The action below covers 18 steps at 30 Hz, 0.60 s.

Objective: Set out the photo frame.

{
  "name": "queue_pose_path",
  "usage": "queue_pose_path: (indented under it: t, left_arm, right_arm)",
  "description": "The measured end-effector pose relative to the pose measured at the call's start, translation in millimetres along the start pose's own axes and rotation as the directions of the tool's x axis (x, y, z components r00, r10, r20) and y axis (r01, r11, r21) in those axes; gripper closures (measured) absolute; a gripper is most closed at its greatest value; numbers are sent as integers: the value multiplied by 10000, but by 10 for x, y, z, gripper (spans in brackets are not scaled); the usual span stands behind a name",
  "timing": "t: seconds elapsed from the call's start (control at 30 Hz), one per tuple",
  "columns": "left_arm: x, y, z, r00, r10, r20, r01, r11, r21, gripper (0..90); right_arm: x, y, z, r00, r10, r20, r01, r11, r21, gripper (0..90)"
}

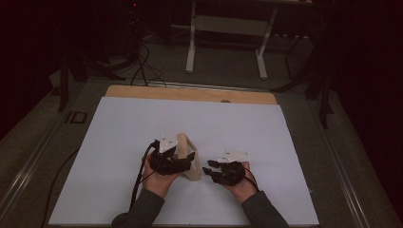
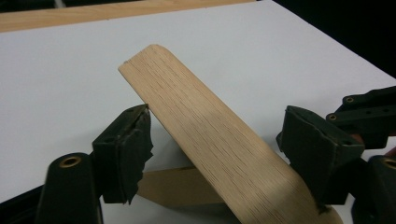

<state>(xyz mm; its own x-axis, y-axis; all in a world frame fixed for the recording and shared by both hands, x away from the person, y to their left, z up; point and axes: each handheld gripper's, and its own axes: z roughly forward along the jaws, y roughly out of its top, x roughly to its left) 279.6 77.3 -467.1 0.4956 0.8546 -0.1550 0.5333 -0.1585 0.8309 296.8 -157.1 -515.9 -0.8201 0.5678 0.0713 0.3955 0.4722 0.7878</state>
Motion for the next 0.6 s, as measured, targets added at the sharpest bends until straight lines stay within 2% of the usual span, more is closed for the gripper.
queue_pose_path:
  t: [0.1, 0.23, 0.6]
  left_arm:
    - [-7, 4, -8, 9999, 76, -74, -76, 10000, 21, 283]
    - [-6, 21, -10, 9999, -17, -151, 19, 10000, 89, 316]
    - [25, 56, -5, 9999, 37, -126, -35, 9997, 228, 381]
  right_arm:
    - [1, 0, 5, 10000, -14, 2, 14, 10000, 6, 619]
    - [6, 3, 6, 10000, -31, -12, 31, 10000, -6, 616]
    - [-6, 10, -7, 10000, -19, 20, 20, 10000, -90, 609]
